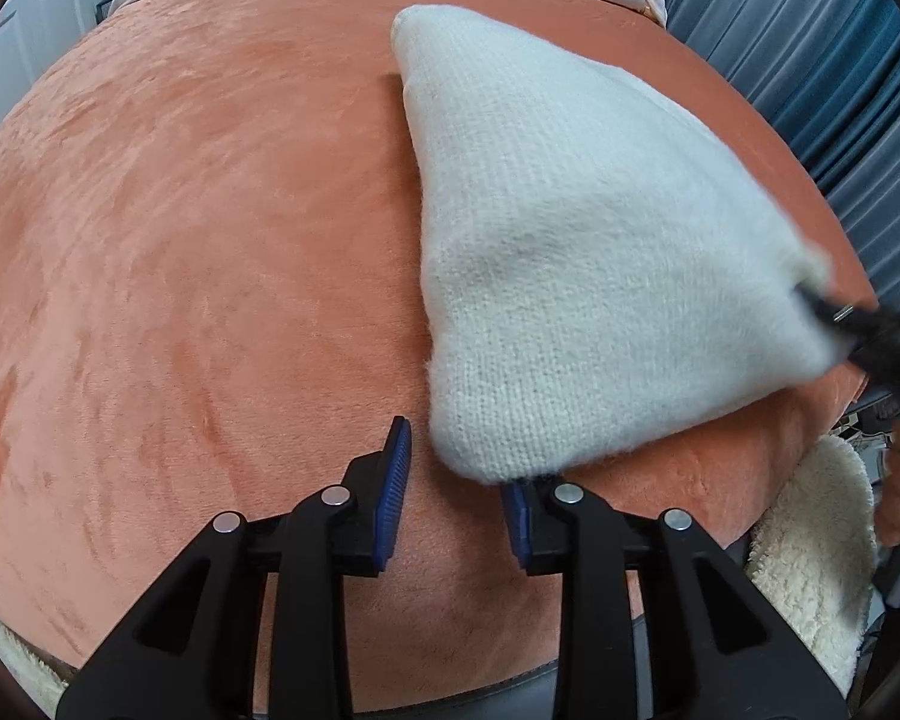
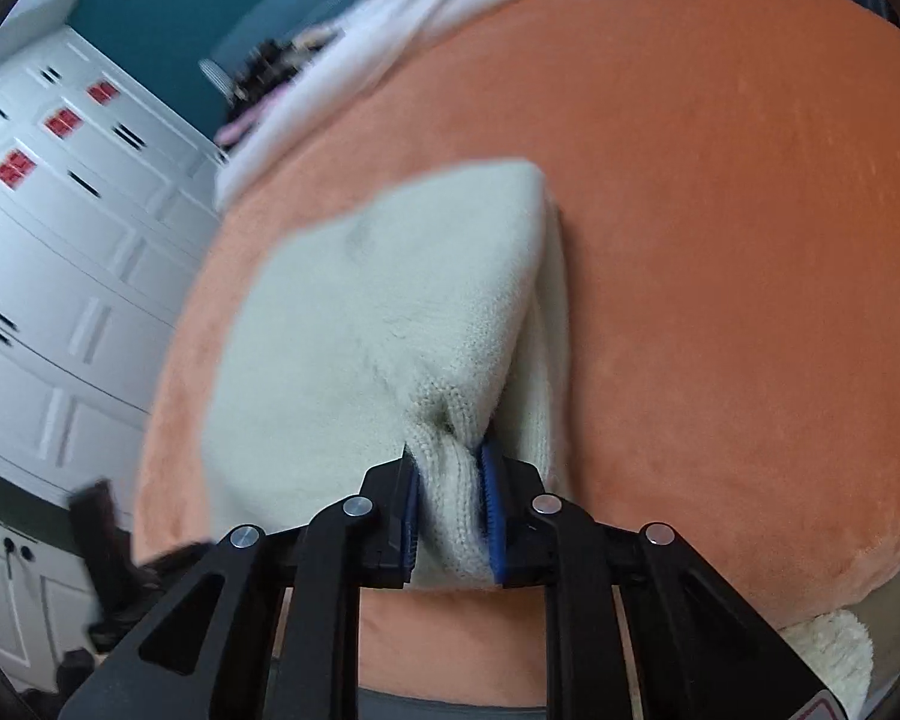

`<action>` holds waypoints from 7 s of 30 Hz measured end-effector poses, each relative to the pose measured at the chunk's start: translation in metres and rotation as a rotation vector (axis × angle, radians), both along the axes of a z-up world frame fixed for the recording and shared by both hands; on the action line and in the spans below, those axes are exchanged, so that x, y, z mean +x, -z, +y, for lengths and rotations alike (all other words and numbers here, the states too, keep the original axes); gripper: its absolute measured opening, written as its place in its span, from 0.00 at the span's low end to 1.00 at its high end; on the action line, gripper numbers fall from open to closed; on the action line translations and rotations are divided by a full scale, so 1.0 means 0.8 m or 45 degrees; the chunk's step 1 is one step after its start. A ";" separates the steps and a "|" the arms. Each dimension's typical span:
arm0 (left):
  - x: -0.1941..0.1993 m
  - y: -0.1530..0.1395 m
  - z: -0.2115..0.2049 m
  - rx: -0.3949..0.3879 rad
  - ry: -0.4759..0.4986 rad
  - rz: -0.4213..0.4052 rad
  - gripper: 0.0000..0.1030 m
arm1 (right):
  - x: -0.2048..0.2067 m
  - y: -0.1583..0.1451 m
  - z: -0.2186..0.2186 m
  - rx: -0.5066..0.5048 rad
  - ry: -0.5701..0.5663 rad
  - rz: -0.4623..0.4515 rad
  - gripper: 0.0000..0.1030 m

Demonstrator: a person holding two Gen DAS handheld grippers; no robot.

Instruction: Fold small clothes

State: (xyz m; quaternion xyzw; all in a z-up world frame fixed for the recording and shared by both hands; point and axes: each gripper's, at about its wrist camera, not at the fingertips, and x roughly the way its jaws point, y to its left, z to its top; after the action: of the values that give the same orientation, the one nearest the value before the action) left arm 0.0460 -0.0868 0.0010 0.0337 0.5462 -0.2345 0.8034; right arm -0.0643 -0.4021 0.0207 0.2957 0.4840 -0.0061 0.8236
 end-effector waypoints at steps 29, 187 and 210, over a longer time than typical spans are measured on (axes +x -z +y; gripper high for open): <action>-0.012 -0.114 -0.005 -0.004 -0.077 -0.206 0.48 | 0.006 -0.099 0.027 -0.329 -0.111 -0.001 0.13; 0.100 -0.036 0.178 -0.020 -0.405 -0.056 0.79 | 0.100 -0.063 0.175 -0.117 0.041 -0.178 0.46; 0.098 -0.025 0.194 -0.041 -0.410 -0.004 0.83 | 0.190 -0.045 0.277 -0.214 -0.449 -0.003 0.00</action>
State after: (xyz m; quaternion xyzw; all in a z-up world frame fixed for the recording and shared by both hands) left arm 0.1247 0.0686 0.0208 -0.0669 0.5395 -0.1113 0.8319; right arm 0.0875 -0.1802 0.0565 0.1367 0.5249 0.0983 0.8343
